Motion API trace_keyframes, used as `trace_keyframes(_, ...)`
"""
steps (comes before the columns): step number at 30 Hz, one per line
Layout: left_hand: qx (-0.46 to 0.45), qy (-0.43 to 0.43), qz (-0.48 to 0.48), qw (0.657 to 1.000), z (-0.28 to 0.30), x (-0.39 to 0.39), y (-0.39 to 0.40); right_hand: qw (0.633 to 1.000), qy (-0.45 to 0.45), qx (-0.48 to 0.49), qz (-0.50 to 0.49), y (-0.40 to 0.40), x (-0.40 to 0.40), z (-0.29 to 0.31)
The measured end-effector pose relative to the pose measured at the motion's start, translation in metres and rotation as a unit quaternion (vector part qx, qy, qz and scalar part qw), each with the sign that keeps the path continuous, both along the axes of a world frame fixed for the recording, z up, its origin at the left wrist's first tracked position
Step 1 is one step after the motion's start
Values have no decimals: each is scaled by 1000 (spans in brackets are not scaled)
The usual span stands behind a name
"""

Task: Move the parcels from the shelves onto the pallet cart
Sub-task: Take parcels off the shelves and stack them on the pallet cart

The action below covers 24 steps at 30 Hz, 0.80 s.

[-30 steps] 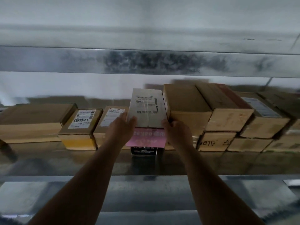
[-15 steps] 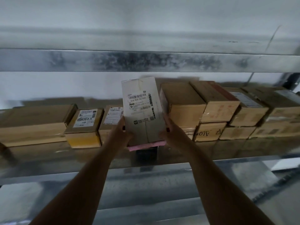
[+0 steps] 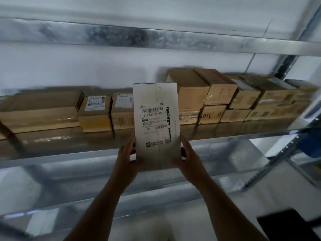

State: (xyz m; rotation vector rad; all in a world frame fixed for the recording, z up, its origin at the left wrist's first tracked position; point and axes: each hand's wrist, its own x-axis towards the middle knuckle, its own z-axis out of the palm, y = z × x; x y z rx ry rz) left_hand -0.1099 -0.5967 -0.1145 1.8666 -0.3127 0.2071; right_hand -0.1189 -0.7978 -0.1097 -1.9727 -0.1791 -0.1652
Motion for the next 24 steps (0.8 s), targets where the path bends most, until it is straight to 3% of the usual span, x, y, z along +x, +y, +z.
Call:
trace_keyframes(8, -19, -3, -58, 998, 10, -44, -45, 998, 14, -25, -63, -39, -62, 6)
trace_keyframes(15, -11, 13, -93, 996, 26, -66, -102, 996, -22, 21, -89, -94, -108, 20)
trace_keyframes(24, 5, 39, -180, 983, 40, -119, -264, 982, -38, 19, -185, -243, -204, 31)
